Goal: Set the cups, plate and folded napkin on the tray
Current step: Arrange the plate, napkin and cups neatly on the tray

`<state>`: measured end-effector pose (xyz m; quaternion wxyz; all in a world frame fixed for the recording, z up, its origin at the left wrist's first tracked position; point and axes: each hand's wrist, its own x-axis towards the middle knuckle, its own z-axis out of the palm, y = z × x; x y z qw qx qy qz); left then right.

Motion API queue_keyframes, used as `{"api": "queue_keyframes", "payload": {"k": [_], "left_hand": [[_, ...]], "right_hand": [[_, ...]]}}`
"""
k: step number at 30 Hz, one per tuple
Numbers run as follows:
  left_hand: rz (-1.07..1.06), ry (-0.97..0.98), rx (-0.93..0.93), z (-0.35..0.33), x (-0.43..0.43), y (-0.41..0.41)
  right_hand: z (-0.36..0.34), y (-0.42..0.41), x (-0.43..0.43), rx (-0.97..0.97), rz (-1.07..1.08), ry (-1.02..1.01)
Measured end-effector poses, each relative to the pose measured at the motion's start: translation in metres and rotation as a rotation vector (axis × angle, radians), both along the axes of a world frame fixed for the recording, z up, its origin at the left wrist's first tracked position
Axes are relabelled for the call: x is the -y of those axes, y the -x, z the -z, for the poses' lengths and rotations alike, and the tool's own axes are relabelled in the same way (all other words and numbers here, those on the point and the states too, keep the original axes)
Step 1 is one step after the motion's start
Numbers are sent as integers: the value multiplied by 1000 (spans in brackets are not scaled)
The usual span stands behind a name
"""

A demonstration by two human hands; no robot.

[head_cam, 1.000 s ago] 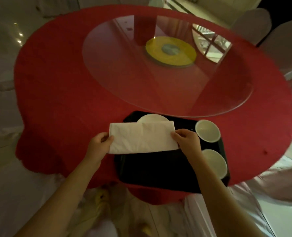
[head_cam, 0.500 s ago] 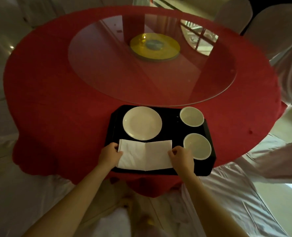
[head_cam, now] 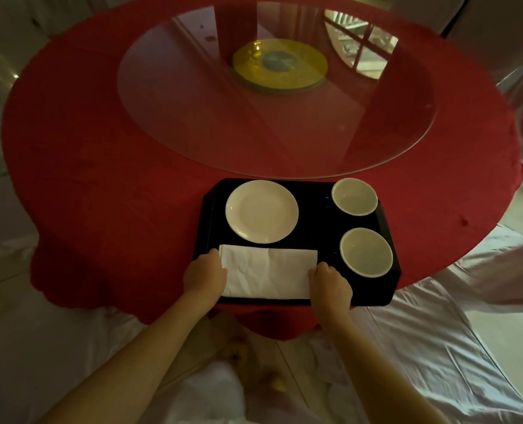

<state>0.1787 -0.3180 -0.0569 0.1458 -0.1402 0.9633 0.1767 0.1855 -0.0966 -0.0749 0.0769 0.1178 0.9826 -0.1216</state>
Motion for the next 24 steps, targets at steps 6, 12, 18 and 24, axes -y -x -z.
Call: {"api": "queue_keyframes", "payload": {"k": [6, 12, 18, 24], "left_hand": [[65, -42, -48, -9, 4, -6], [16, -160, -156, -10, 6, -6], [-112, -462, -30, -14, 6, 36], [-230, -537, -13, -13, -3, 66]], "right_hand": [[-6, -6, 5, -21, -32, 86], [-19, -17, 6, -74, -30, 124], [-30, 29, 22, -86, -122, 378], [-17, 69, 32, -2, -101, 358]]}}
